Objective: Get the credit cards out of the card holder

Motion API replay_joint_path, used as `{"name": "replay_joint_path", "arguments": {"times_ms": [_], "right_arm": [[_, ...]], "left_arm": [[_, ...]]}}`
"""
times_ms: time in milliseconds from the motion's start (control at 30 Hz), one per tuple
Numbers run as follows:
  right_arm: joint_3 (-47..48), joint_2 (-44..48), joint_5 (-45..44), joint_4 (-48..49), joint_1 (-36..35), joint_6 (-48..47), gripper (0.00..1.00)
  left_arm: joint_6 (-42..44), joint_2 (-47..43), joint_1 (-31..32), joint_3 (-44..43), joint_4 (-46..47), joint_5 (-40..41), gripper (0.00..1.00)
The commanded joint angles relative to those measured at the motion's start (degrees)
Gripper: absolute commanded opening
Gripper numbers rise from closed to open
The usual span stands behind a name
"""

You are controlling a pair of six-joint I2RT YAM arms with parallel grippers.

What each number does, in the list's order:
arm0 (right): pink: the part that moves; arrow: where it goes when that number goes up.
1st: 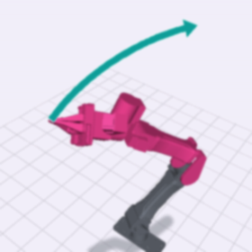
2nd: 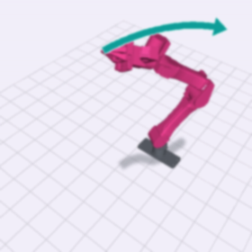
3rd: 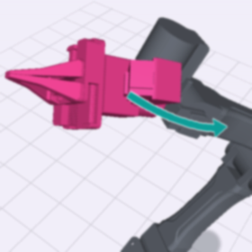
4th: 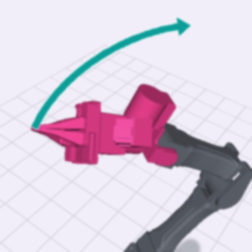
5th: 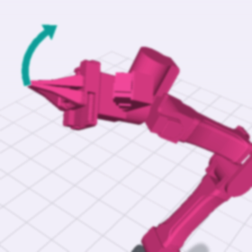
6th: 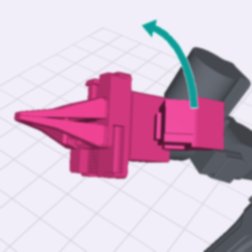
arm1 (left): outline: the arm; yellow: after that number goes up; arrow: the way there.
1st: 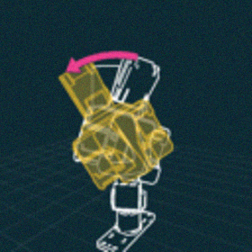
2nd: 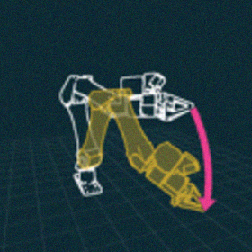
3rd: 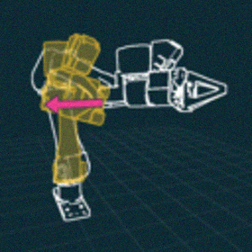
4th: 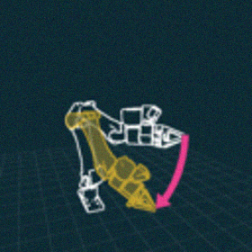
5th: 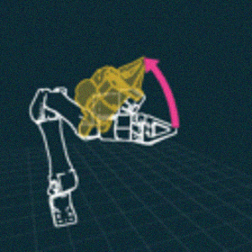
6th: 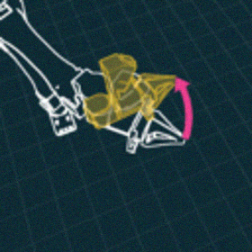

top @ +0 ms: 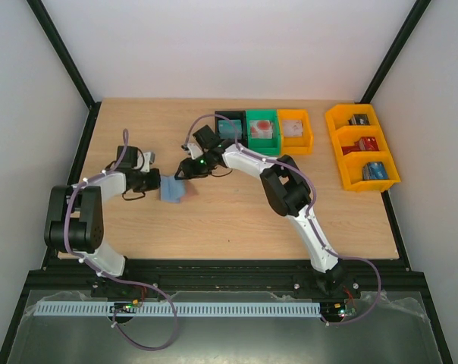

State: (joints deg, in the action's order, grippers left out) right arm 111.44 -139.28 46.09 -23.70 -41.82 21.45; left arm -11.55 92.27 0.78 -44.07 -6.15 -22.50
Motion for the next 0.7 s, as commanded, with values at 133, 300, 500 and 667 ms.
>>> {"name": "replay_joint_path", "arguments": {"times_ms": [133,300,500,667], "right_arm": [[-2.98,4.74,-9.11,-2.69,3.37,0.17,0.52],[-5.56,8.36,-11.36,-4.15,4.64,-2.95,0.54],[-12.72,13.78,-1.32,2.94,4.45,-4.45,0.52],[-15.3,14.27,6.98,11.93,1.33,-1.65,0.55]], "left_arm": [[3.1,-6.78,0.32,-6.1,-7.59,-3.6,0.02],[2.34,-7.72,1.79,-4.82,-7.54,-1.82,0.02],[3.03,-7.83,4.65,-4.37,-6.32,1.77,0.02],[1.56,-7.69,5.38,-4.39,-5.71,2.51,0.02]]}}
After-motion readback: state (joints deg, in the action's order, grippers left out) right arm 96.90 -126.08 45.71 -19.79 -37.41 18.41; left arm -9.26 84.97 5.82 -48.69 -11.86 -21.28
